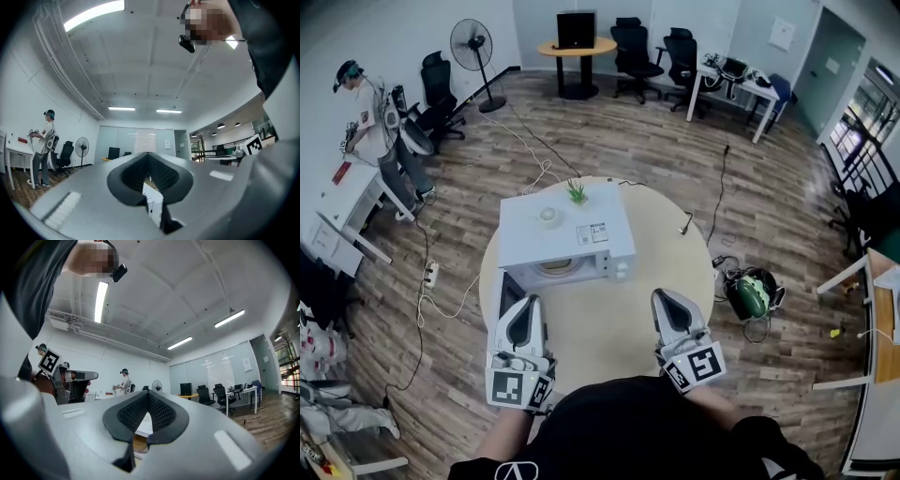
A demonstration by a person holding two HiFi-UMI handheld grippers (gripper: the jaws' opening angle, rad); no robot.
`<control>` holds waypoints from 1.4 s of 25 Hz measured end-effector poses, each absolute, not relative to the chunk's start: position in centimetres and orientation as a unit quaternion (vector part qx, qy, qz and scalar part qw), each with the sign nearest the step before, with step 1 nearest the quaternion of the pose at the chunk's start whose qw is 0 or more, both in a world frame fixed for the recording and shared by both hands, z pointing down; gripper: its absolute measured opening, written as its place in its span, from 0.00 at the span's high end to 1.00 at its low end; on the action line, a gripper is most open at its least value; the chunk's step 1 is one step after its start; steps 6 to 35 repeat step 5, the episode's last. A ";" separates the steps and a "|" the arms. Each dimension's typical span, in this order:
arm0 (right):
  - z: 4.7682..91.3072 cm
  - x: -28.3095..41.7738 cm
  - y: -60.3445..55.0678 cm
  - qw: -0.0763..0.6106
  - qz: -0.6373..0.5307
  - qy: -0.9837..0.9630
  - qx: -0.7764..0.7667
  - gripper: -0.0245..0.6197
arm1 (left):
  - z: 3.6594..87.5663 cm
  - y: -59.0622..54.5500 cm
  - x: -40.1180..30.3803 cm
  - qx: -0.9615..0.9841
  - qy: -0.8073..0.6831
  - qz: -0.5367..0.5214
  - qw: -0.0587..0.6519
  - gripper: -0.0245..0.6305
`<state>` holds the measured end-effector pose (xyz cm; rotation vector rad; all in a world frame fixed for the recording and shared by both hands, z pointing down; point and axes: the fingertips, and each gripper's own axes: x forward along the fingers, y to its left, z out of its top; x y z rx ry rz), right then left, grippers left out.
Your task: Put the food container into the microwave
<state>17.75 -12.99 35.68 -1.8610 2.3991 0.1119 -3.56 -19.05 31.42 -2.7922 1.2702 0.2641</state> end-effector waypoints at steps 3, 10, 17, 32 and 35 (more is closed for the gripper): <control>35.7 17.8 -13.0 0.051 0.036 0.788 -0.612 0.95 | 31.5 -19.0 -3.4 -0.908 0.410 0.084 0.029 0.96; 35.7 17.7 -13.0 0.051 0.035 0.788 -0.612 0.95 | 31.6 -19.0 -3.3 -0.908 0.409 0.084 0.028 0.96; 35.7 17.7 -13.0 0.051 0.035 0.788 -0.612 0.95 | 31.6 -19.0 -3.3 -0.908 0.409 0.084 0.028 0.96; 35.7 17.7 -13.0 0.051 0.035 0.788 -0.612 0.95 | 31.6 -19.0 -3.3 -0.908 0.409 0.084 0.028 0.96; 35.7 17.7 -13.0 0.051 0.035 0.788 -0.612 0.95 | 31.6 -19.0 -3.3 -0.908 0.409 0.084 0.028 0.96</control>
